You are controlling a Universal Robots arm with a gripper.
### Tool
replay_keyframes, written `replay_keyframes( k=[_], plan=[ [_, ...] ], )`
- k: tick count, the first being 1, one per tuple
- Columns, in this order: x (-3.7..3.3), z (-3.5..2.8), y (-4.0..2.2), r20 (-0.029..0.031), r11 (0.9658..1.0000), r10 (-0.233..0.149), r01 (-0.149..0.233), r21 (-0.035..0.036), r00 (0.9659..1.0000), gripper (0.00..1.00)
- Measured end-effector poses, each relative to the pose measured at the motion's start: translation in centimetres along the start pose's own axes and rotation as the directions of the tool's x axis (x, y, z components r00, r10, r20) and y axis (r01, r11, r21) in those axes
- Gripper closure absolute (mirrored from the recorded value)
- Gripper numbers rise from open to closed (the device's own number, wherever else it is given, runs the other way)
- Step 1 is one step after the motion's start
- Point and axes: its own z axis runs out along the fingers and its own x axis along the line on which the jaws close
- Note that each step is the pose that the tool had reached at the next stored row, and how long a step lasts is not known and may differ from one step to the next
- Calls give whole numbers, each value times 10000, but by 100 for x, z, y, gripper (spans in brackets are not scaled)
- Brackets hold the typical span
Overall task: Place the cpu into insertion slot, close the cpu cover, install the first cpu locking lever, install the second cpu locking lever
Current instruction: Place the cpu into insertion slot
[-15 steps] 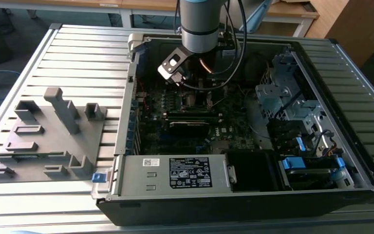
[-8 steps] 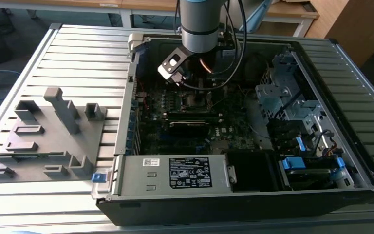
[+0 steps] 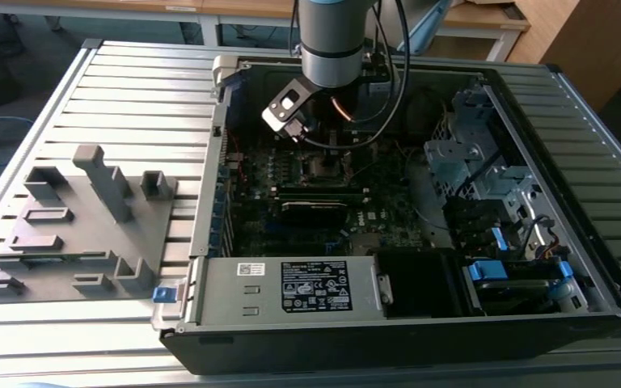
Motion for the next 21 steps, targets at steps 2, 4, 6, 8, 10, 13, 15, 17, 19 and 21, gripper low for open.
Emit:
replay_keyframes(
  k=[2,4,6,8,10,13,15,17,19,21],
  plan=[
    [0,-1,0,0,10000,0,0,0,10000,89],
    [0,-1,0,1,10000,0,0,0,10000,89],
    [0,-1,-1,4,10000,2,-2,2,10000,89],
    [0,4,-12,4,10000,14,-14,0,10000,89],
    [1,6,-25,5,10000,29,-29,1,10000,89],
    [0,7,-25,5,10000,27,-27,1,10000,89],
    [1,9,-24,0,10000,28,-28,93,10000,89],
    [0,12,-23,-4,9990,35,-34,445,10000,89],
    [0,12,-22,-5,9982,36,-36,600,10000,89],
    [0,12,-22,-4,9981,36,-36,610,10000,89]
  ],
)
